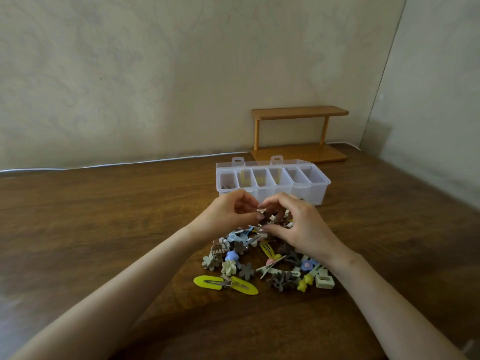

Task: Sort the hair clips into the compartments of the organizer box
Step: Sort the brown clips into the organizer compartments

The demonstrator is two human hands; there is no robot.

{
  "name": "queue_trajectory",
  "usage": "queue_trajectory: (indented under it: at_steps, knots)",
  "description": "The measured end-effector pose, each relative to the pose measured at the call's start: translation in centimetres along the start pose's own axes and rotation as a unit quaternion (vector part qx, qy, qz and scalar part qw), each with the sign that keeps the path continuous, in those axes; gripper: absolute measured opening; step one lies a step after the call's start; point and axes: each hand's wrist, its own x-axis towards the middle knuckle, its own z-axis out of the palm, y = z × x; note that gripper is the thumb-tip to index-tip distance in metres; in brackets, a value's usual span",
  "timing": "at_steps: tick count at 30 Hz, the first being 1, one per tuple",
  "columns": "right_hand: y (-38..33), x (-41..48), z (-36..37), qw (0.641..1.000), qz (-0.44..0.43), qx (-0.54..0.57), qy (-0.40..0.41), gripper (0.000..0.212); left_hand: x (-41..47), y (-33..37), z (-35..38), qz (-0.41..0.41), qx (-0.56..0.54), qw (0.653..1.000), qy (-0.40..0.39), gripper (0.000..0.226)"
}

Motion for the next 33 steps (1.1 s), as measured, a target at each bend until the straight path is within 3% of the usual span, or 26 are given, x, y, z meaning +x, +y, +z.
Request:
queue_trajectory:
  at_steps: [3, 9, 12, 24, 33]
  knots:
    - [0.1, 0.1, -0.3, 1.000, 0.014, 0.013, 0.013, 0.039, 0.3, 0.1, -0.8, 0.029, 0.061, 0.996, 0.052, 0.016]
    - [0.5, 0.1, -0.5, 0.999, 0.029, 0.004, 0.017, 0.018, 3.3, 0.5, -2.9, 0.068, 0.120, 0.973, 0.186, 0.013]
    - [0.6, 0.1, -0.8, 0.999, 0.041, 0.015, 0.013, 0.012, 5.8, 0.3, -3.4, 0.067, 0.173, 0.958, 0.218, 0.017]
    - [0.7, 0.1, -0.7, 0.999, 0.032, 0.019, 0.012, 0.009, 3.7, -1.3, -4.4, 0.077, 0.197, 0.952, 0.219, 0.017]
    - [0.7, 0.1, -0.5, 0.999, 0.034, 0.009, -0.004, 0.011, 0.4, -2.0, -4.5, 0.071, 0.224, 0.964, 0.124, 0.014]
